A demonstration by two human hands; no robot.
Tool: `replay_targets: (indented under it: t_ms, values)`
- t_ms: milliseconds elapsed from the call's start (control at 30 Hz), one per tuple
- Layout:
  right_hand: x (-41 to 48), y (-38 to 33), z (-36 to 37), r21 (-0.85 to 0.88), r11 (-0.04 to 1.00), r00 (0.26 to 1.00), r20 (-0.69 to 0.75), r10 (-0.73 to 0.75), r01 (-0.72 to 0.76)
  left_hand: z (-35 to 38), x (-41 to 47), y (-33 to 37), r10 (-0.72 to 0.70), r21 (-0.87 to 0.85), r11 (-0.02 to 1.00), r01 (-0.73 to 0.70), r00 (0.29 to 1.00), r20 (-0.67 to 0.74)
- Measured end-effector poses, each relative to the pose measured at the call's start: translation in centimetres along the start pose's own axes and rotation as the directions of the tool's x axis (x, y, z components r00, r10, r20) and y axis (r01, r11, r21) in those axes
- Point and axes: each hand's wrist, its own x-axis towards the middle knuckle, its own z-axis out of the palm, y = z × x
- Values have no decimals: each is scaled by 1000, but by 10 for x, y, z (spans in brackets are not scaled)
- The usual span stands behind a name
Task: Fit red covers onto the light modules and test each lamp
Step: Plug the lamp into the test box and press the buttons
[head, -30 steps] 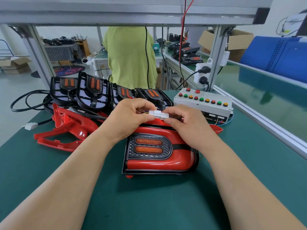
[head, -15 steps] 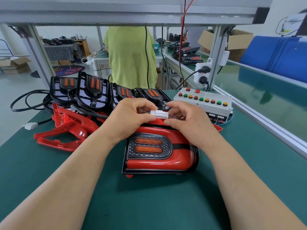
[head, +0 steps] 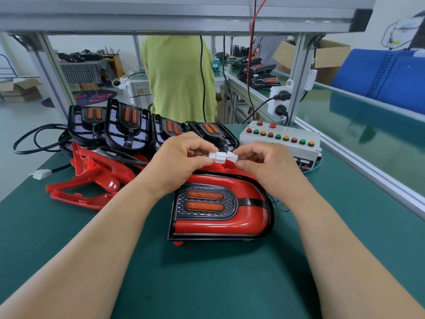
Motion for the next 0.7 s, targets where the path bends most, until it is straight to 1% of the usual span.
replay_targets:
  t_ms: [233, 467, 600, 700]
  values:
    - [-1, -3, 7, -84, 996, 999, -35, -37, 34, 0, 1, -3, 7, 29, 1000, -7, 1000, -2]
    - [-2, -5, 8, -72, 997, 1000, 17, -21, 22, 2, 2, -4, 10, 1, 1000, -10, 1000, -16]
    - [-2, -6, 4, -21, 1000, 1000, 7, -8, 8, -1, 2, -6, -12, -74, 997, 10, 1000, -27]
    - [-2, -6, 0, -22, 1000, 1000, -19, 6, -7, -1, 2, -7, -11, -70, 998, 9, 1000, -23]
